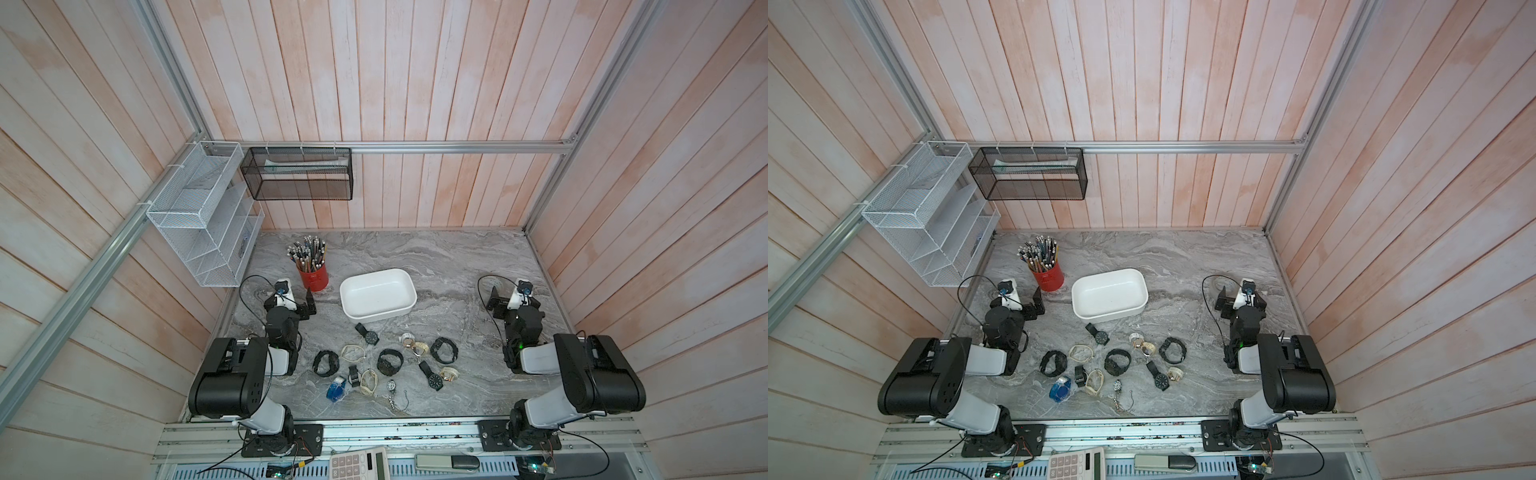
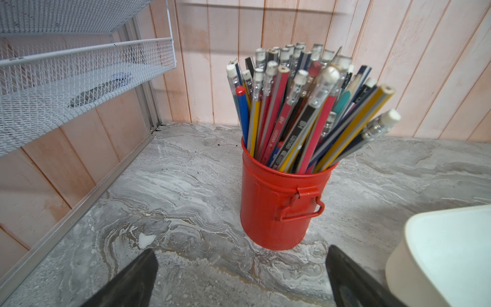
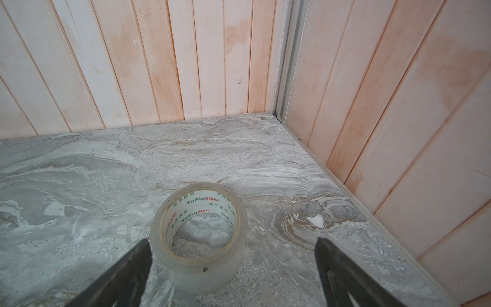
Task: Put the watch into the storage box
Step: Pick up the watch at the center of the board.
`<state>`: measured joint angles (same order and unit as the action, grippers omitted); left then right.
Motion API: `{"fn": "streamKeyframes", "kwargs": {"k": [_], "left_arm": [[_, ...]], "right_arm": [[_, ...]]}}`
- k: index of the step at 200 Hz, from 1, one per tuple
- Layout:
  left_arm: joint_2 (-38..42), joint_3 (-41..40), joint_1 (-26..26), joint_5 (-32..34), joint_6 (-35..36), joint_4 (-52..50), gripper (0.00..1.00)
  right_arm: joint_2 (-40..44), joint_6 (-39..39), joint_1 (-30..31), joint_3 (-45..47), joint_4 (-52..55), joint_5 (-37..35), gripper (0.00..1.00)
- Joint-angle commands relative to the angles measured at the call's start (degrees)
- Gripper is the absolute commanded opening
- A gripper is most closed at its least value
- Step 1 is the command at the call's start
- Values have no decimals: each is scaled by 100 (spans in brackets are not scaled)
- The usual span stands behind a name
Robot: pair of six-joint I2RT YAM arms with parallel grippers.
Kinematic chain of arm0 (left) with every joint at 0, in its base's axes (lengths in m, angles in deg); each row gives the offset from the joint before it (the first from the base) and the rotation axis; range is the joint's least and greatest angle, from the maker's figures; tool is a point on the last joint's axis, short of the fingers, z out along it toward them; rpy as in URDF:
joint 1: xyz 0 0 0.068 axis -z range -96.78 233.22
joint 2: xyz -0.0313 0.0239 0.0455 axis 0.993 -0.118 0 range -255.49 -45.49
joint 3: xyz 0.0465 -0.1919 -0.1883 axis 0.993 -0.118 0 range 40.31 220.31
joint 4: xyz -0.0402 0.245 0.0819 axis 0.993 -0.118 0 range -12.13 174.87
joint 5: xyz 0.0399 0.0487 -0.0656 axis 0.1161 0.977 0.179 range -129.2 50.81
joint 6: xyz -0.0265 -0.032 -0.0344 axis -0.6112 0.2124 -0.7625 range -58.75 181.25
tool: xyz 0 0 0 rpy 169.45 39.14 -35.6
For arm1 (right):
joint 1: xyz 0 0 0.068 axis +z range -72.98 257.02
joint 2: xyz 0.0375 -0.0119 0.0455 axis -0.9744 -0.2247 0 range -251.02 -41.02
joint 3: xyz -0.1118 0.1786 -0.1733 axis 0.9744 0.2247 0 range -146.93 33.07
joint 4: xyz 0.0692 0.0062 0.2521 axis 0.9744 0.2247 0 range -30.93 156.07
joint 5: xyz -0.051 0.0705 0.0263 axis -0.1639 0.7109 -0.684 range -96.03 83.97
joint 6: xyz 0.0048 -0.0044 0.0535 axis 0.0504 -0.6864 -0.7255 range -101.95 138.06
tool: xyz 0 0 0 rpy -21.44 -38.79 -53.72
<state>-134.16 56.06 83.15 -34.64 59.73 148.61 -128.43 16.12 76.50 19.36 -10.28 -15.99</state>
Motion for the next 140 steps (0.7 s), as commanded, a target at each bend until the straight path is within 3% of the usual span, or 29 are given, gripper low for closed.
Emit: {"fn": "streamKeyframes", "kwargs": {"k": [1, 95, 117, 127, 140], "left_arm": [[29, 107, -36, -122, 8, -63, 100], [161, 60, 2, -256, 141, 38, 99], [1141, 742, 462, 702, 47, -2141, 100], [1549, 1174, 473, 745, -587, -3337, 100], [2018, 1480, 482, 713, -1375, -4267, 100]], "right_arm": [[32, -59, 8, -25, 30, 46, 98], [402, -16, 25, -109, 250, 90, 98], [1183, -537, 26, -1042, 2645, -138, 98], [1481, -940, 49, -1363, 3396, 44, 98], [1819, -1428, 69, -1374, 3486, 494, 98]]}}
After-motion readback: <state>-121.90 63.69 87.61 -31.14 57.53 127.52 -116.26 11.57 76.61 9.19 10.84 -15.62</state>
